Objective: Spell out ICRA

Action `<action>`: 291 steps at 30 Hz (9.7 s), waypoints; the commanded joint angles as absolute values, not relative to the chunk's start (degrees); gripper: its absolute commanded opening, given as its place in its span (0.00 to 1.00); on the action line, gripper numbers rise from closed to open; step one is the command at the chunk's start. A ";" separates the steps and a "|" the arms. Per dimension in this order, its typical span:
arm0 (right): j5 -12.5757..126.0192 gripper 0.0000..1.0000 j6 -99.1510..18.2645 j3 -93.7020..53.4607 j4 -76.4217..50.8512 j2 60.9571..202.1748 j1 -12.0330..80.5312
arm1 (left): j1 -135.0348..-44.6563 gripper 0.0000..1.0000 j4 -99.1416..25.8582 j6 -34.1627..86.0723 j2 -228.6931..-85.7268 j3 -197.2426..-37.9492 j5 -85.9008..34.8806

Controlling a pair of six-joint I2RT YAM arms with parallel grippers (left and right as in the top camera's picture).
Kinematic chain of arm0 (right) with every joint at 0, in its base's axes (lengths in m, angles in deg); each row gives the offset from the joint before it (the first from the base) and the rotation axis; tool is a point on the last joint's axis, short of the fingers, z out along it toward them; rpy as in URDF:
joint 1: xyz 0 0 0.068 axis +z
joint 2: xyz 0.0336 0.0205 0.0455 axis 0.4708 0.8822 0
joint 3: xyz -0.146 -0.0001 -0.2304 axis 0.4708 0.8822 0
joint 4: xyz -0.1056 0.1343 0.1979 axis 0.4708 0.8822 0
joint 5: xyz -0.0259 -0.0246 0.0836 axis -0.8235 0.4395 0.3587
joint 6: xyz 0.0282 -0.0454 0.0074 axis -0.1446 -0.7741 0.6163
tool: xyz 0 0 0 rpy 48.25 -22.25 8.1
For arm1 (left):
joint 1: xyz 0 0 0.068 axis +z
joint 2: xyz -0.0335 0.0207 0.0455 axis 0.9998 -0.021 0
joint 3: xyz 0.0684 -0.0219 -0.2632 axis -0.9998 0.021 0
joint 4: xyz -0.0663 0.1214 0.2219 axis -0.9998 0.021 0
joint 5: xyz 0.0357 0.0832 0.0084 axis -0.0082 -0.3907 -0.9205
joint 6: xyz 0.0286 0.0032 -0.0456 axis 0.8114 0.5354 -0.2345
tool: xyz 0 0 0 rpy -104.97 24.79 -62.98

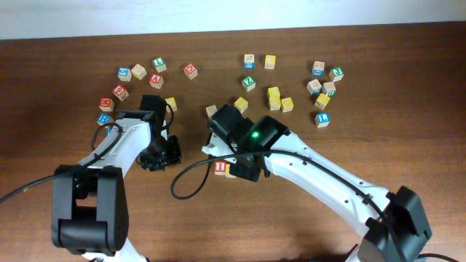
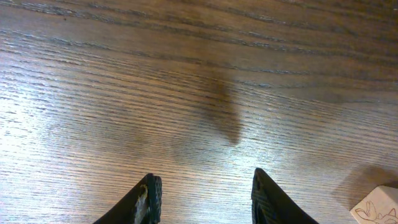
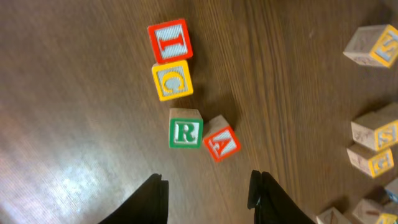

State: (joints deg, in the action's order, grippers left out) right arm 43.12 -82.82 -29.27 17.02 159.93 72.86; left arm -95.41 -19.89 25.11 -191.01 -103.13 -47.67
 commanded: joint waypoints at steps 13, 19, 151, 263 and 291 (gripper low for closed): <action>56.75 0.22 -51.37 -26.47 19.60 161.37 59.83 | -95.28 0.38 -20.04 25.81 -191.65 -100.74 -48.24; 56.62 0.04 -36.81 -15.63 9.96 162.42 59.88 | -95.28 0.20 -20.09 25.77 -191.65 -100.74 -43.37; 69.67 0.04 -31.35 -14.43 1.91 170.83 55.07 | -111.93 0.00 -25.05 24.33 -191.73 -100.55 -38.17; 61.93 0.11 -36.55 -23.28 10.59 170.79 43.77 | -118.16 0.00 -30.07 18.10 -198.33 -109.77 -42.43; 64.95 0.04 -36.05 -26.10 26.98 166.66 51.00 | -105.70 0.01 -18.64 18.10 -198.31 -121.44 -45.49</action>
State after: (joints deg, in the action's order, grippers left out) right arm 63.77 -36.31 -25.44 23.73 169.21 45.63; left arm -110.75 -20.35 17.57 -197.87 -120.48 -44.46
